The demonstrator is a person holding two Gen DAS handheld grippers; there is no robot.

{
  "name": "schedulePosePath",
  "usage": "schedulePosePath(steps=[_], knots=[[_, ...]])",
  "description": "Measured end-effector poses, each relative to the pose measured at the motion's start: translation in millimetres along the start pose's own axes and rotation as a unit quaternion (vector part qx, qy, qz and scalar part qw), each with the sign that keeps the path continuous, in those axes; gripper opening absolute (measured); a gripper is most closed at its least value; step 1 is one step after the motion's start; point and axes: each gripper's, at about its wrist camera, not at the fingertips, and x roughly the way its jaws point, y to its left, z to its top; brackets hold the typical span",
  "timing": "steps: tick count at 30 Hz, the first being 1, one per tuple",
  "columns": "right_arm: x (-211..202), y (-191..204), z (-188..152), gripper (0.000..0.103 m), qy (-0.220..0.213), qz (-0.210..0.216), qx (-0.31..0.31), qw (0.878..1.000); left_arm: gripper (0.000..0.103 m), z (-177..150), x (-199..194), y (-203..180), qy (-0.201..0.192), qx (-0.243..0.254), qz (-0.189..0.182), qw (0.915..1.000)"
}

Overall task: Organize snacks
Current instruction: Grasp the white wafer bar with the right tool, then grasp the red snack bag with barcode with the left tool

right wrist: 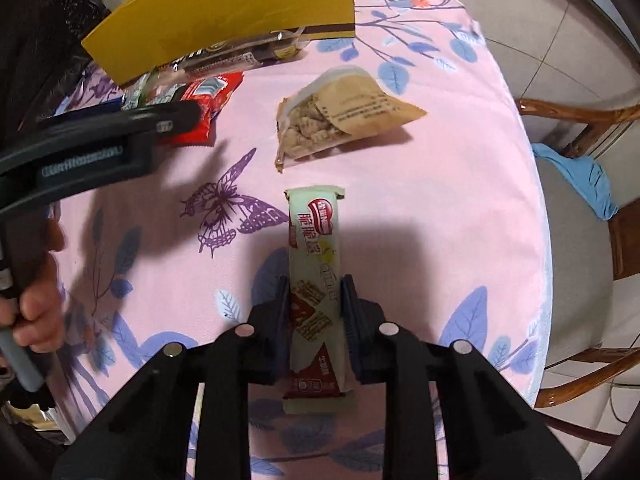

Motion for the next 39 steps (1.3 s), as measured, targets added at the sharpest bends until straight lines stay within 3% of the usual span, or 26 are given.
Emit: schedulePosePath(steps=[5, 9, 11, 12, 13, 14, 17, 18, 24, 26, 30, 34, 37, 39], knots=[[0.2, -0.7, 1.2, 0.026, -0.006, -0.003, 0.001, 1.0, 0.098, 10.4, 24.6, -13.0, 0.021, -0.01, -0.01, 0.9997], [0.2, -6.8, 4.0, 0.026, -0.002, 0.014, 0.015, 1.0, 0.098, 9.8, 44.5, -9.8, 0.034, -0.017, 0.019, 0.9991], [0.3, -6.7, 5.4, 0.026, 0.001, 0.017, 0.016, 1.0, 0.088, 6.4, 43.8, -4.4, 0.025, -0.019, 0.029, 0.9991], [0.1, -7.5, 6.2, 0.025, 0.002, 0.02, 0.019, 1.0, 0.078, 4.2, 41.6, -3.9, 0.02, -0.013, 0.034, 0.9991], [0.3, -7.7, 7.1, 0.025, 0.003, 0.022, 0.021, 1.0, 0.062, 2.4, 39.6, -3.0, 0.019, -0.011, 0.025, 0.9994], [0.0, -8.0, 7.4, 0.025, 0.002, 0.026, 0.022, 0.999, 0.058, 0.8, 37.3, -1.5, 0.019, -0.012, 0.009, 0.9997], [-4.2, -6.0, 8.5, 0.025, -0.004, 0.03, 0.018, 0.999, 0.054, -4.6, 32.1, 2.2, 0.025, -0.017, 0.004, 0.9995], [-7.3, -5.8, 9.2, 0.025, -0.007, 0.032, 0.02, 0.999, 0.047, -5.8, 30.0, 3.7, 0.025, -0.02, 0.005, 0.9995], [-31.9, -9.6, 20.7, 0.025, -0.029, 0.034, 0.027, 0.999, 0.046, -11.2, 14.2, 12.8, 0.028, -0.042, -0.012, 0.9987], [-34.5, -9.5, 26.5, 0.025, -0.032, 0.035, 0.025, 0.999, 0.046, -13.0, 20.8, 13.0, 0.039, -0.037, -0.014, 0.9984], [-35.4, -8.9, 30.4, 0.025, -0.033, 0.036, 0.034, 0.998, 0.058, -13.0, 29.4, 1.1, 0.036, -0.016, 0.012, 0.9992], [-35.4, -11.9, 29.1, 0.025, -0.029, 0.039, 0.044, 0.998, 0.097, -10.1, 40.8, 6.3, 0.037, -0.033, 0.041, 0.9979], [-34.6, -13.9, 28.5, 0.025, -0.026, 0.039, 0.046, 0.998, 0.099, -8.9, 45.4, 8.1, 0.043, -0.028, 0.036, 0.998], [-34.0, -15.6, 29.0, 0.025, -0.024, 0.039, 0.049, 0.998, 0.099, -10.9, 45.0, 2.9, 0.045, -0.011, 0.013, 0.9988]])
